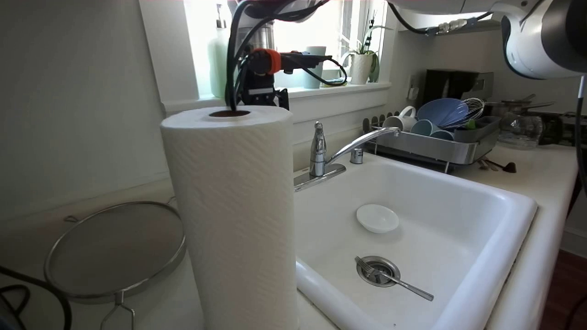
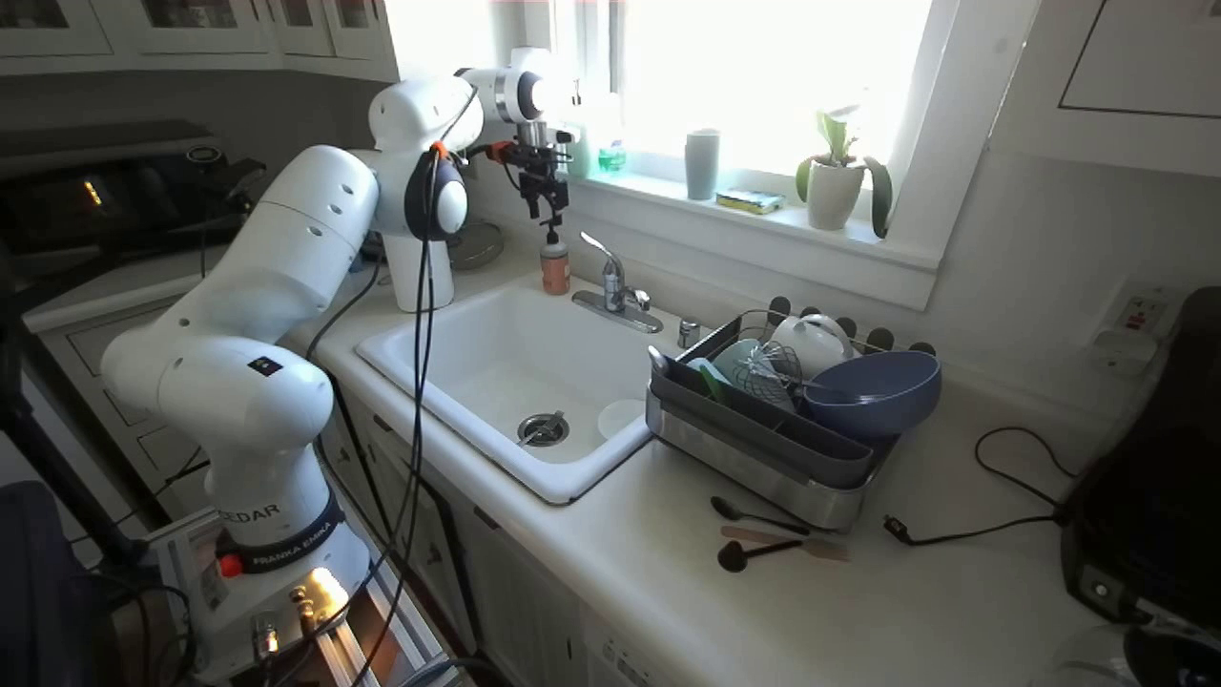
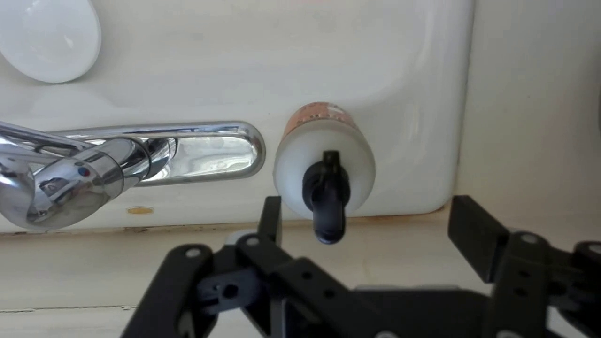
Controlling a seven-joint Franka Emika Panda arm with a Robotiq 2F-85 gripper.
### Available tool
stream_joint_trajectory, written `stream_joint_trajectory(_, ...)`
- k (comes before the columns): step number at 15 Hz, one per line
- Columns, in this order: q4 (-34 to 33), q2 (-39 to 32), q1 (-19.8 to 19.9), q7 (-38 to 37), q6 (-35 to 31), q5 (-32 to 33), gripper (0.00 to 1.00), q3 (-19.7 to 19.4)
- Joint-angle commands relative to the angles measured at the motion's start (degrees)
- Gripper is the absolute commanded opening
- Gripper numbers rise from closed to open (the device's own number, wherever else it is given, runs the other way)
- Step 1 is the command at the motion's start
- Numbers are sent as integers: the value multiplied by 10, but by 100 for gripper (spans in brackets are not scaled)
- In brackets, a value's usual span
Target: Turn the faucet to the right then place the orange bottle next to it
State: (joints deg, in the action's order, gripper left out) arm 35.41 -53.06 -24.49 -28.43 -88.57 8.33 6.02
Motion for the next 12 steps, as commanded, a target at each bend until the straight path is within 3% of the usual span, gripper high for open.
stream_joint_trajectory(1, 30, 39, -29, -12, 22, 11, 100, 0)
stream_joint_trajectory(8, 96, 132, -92, -140, 80, 62, 100, -35)
stream_joint_trajectory(12, 183, 209, -75, -101, 79, 51, 100, -21)
